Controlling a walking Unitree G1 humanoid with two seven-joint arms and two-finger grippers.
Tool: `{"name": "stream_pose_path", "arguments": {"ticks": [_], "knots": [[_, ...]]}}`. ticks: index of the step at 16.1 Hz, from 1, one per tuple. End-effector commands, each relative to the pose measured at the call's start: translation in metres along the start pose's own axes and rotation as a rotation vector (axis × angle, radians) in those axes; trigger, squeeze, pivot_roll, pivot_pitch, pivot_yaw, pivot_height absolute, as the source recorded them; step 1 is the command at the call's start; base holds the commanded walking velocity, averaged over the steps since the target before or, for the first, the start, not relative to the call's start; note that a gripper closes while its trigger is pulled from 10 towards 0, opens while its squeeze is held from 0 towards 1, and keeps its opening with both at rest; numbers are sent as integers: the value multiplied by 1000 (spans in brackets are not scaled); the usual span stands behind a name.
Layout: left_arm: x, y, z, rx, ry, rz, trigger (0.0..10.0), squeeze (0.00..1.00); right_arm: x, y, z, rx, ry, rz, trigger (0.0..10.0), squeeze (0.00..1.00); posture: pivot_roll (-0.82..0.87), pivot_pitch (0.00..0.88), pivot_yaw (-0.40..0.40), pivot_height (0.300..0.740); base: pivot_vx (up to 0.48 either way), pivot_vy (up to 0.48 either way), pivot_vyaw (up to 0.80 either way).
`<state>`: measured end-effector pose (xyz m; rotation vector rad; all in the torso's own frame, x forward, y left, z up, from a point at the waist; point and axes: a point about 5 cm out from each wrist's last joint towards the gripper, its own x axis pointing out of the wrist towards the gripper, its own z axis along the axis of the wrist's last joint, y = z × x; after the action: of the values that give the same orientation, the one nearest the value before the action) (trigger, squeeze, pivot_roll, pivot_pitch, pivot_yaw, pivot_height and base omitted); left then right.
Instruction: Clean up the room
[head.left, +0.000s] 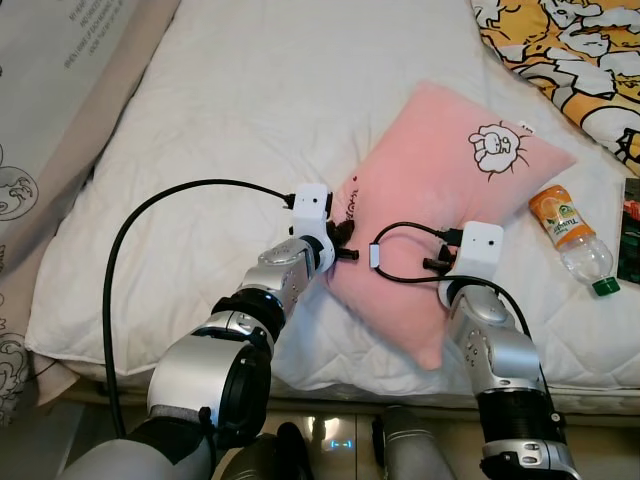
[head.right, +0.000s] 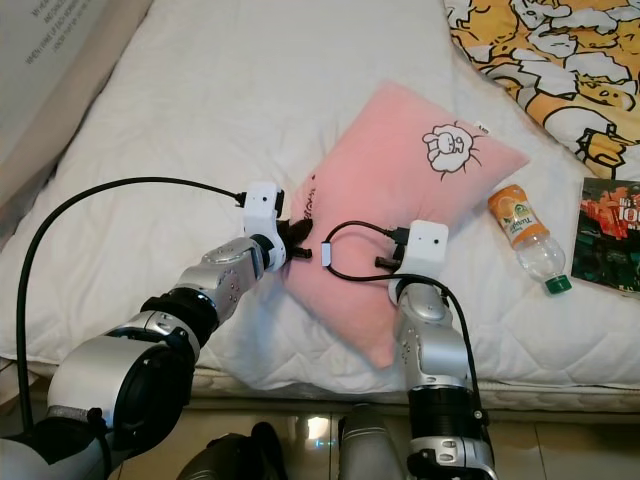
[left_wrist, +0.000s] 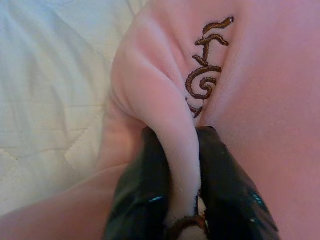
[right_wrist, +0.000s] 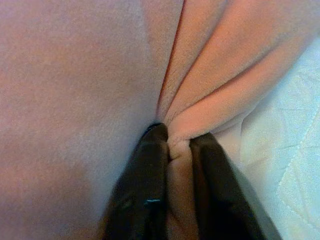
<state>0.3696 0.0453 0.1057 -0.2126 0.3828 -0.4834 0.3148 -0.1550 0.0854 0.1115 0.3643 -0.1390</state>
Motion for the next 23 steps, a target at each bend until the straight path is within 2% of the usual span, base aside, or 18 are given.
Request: {"name": "stream_pose_path", "arguments": {"ticks": [1,4,6,7,9,10,13,15,16,18,20,22,23], "knots": [[-2,-2,-18,-38,50,-17,0,0,-4,19,-35,6,144,88,0,0,-318,239,112,731,0,0,0],[-2,0,-15,-51,19,-9,0,0,-1,17,-26,-21,95,95,0,0,-310,231,110,731,0,0,0],[-1,0,-8,-43,-13,-7,0,0,4,15,-9,-60,18,100,0,0,-297,212,109,731,0,0,0],[0,-1,0,-33,-44,-8,0,0,6,15,6,-100,-54,110,0,0,-288,190,111,731,0,0,0],[2,-4,26,-21,-126,-22,0,0,10,14,32,-125,-150,123,0,0,-281,153,113,731,0,0,0],[2,-4,40,-42,-161,-25,0,0,10,16,49,-109,-217,140,0,0,-277,127,114,731,0,0,0],[-1,1,66,12,-248,8,0,0,14,18,75,-136,-308,141,0,0,-261,85,103,731,0,0,0],[-6,8,90,43,-326,64,0,0,16,23,92,-177,-364,163,0,0,-244,58,91,731,0,0,0],[-13,17,107,62,-390,123,0,0,16,25,103,-173,-397,180,0,0,-232,49,82,731,0,0,0],[-18,25,119,76,-436,162,0,0,17,25,111,-166,-418,188,0,0,-218,45,75,731,0,0,0],[-24,36,123,93,-464,213,0,0,20,24,113,-165,-419,184,0,0,-205,41,74,731,0,0,800],[-27,45,116,94,-463,263,0,0,26,26,108,-169,-397,192,0,0,-195,36,78,731,0,0,797],[-26,45,109,108,-441,270,0,0,27,27,105,-186,-392,189,0,0,-195,35,82,731,0,0,750]]}}
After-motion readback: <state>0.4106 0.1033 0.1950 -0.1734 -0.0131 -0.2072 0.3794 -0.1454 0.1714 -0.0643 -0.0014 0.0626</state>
